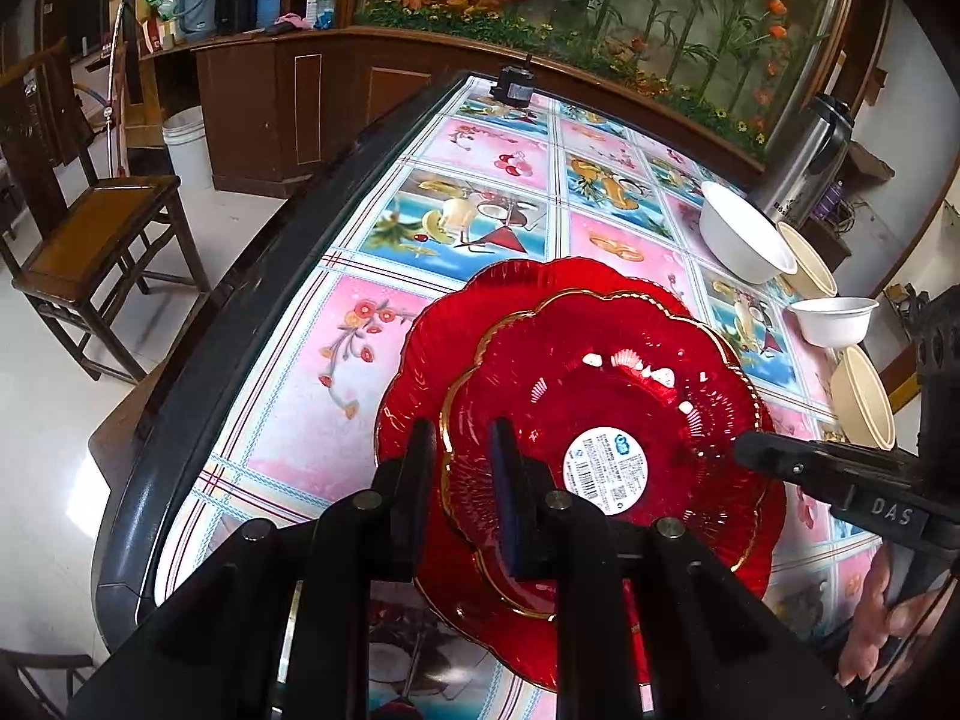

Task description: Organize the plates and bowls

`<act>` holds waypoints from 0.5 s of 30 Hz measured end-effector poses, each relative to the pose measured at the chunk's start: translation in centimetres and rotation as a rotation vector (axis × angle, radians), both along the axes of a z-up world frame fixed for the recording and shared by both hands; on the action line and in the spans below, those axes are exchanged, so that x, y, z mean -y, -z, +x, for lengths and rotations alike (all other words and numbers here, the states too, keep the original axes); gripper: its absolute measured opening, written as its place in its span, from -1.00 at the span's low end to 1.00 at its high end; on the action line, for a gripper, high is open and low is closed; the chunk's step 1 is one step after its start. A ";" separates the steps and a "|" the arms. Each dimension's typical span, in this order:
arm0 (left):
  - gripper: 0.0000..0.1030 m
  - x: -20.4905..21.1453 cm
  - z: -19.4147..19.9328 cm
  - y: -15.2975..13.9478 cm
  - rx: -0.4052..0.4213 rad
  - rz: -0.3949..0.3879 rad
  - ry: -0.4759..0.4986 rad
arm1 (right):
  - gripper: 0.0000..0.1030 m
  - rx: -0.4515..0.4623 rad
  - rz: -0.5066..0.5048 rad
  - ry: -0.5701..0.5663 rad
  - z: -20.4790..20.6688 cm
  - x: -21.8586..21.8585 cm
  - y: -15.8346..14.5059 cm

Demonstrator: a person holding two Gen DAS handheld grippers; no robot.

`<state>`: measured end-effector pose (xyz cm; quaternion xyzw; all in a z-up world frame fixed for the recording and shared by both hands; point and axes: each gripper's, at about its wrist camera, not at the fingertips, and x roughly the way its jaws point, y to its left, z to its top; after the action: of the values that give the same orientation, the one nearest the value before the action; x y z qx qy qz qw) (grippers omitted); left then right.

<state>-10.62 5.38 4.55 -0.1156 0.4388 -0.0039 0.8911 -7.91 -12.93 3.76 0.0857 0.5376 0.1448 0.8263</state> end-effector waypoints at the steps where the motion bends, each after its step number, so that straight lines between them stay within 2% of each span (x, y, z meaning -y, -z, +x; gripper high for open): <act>1: -0.69 0.0 0.0 0.0 0.002 -0.002 0.001 | -0.84 0.002 -0.007 -0.001 0.1 -0.1 0.1; 3: -0.69 0.1 0.0 -0.1 0.001 -0.006 0.003 | -0.81 0.004 -0.020 -0.007 0.1 -0.3 0.2; 7: -0.69 0.4 -0.1 -0.3 0.006 -0.017 0.011 | -0.63 0.020 -0.074 -0.039 0.0 -1.3 0.0; 9: -0.69 0.4 -0.2 -0.5 0.010 -0.022 0.012 | -0.36 0.040 -0.084 -0.050 -0.3 -1.3 -0.6; 15: -0.69 0.8 -0.3 -1.3 0.027 -0.042 0.026 | -0.32 0.108 -0.066 -0.024 -1.3 0.0 -3.1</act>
<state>-10.94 4.57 5.88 -0.1284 0.4280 -0.0259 0.8942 -9.21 -12.96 6.90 0.0441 0.4979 0.1413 0.8545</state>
